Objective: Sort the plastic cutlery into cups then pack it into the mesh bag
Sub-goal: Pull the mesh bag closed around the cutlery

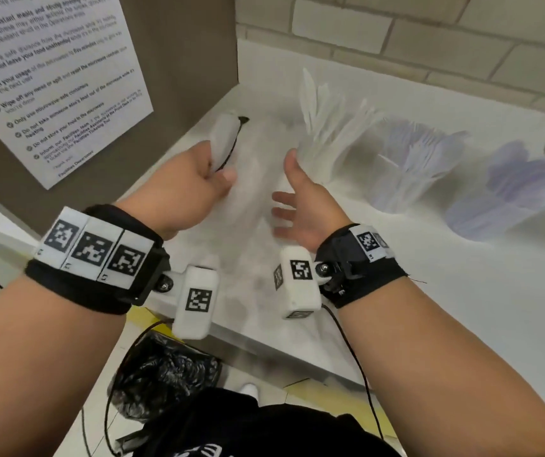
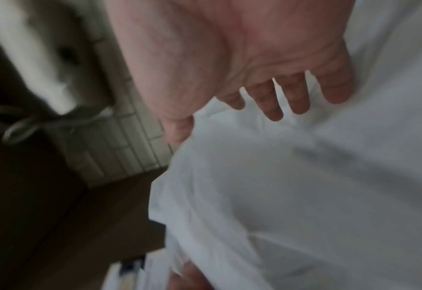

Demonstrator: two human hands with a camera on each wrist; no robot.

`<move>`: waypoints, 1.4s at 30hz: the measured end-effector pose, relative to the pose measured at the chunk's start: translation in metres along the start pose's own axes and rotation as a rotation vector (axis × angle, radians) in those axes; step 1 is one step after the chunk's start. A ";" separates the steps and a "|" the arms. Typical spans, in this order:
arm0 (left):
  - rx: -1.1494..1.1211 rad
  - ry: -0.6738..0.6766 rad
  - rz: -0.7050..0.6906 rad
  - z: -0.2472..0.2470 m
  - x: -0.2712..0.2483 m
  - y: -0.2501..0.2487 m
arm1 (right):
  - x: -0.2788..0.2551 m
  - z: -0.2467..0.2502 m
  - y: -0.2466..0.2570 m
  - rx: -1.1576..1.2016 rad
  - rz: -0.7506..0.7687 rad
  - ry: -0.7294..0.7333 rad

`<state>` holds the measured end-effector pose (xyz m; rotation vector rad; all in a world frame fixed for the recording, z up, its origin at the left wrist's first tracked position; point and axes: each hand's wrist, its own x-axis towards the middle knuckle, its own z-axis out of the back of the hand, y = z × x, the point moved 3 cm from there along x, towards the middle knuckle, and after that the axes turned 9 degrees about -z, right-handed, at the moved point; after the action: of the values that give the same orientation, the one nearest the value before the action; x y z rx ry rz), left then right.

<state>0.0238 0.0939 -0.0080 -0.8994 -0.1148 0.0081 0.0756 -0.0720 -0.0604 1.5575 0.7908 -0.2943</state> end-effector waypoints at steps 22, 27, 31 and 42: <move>0.075 0.348 -0.290 -0.062 -0.006 -0.044 | -0.060 0.055 0.008 0.270 0.219 0.132; 0.046 0.282 -0.278 -0.069 -0.006 -0.051 | -0.069 0.060 0.007 0.187 0.234 0.127; 0.368 -0.074 -0.098 -0.057 -0.002 -0.043 | -0.075 0.083 0.016 -0.094 0.420 -0.281; -0.806 0.203 -0.215 -0.083 -0.023 -0.062 | -0.080 0.063 0.005 -0.605 0.429 -0.073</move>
<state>0.0068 -0.0103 -0.0130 -1.6808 -0.0204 -0.3507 0.0377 -0.1566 -0.0178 1.0932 0.4129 0.1924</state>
